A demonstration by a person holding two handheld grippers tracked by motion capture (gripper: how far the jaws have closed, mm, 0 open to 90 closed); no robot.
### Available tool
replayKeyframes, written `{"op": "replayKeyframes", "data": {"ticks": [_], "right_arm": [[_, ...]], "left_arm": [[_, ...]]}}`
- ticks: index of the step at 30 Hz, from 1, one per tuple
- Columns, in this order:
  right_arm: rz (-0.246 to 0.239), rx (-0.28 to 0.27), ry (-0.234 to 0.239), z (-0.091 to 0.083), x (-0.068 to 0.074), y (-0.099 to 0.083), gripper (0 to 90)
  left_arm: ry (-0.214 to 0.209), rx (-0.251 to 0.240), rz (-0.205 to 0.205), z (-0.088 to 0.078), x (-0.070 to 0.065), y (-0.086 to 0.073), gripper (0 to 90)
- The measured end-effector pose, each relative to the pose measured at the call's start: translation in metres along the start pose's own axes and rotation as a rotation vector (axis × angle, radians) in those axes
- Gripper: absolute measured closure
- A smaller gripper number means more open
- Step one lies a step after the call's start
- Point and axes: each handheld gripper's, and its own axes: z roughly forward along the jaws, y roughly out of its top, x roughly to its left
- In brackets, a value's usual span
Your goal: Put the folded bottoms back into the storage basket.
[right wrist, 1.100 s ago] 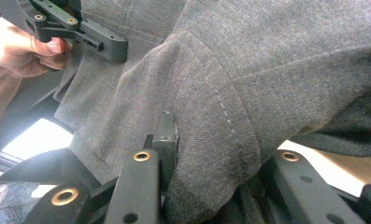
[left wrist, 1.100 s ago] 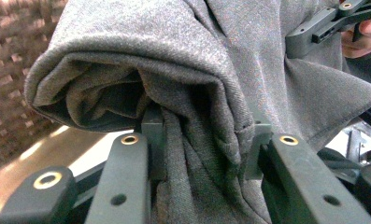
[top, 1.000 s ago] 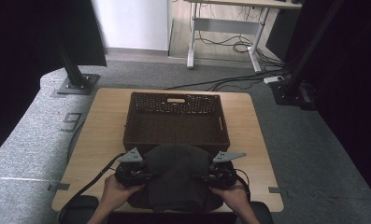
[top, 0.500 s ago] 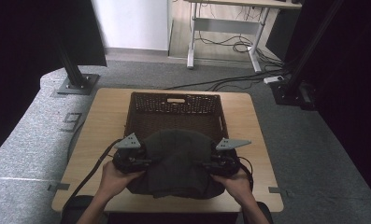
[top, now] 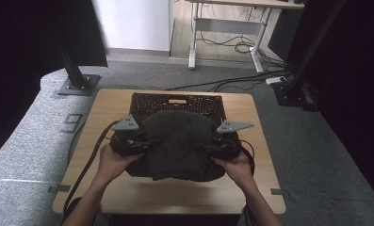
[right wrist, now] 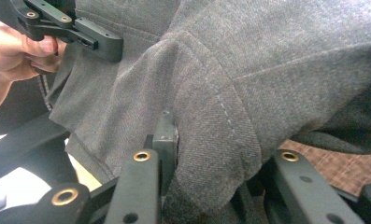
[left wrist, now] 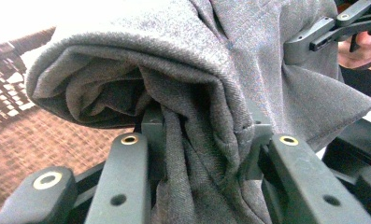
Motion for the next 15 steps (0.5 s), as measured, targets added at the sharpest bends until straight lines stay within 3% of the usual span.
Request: {"op": "replayKeyframes", "data": {"ticks": [5,15], "right_arm": [[-0.021,-0.018,-0.027,0.005,-0.01,0.02,65.7],[-0.04,-0.038,-0.07,0.016,-0.03,0.049,65.8]], "left_arm": [[0.016,-0.019,0.007,0.001,0.016,0.017,63.2],[0.02,-0.048,-0.001,0.008,0.043,0.037,63.3]]}}
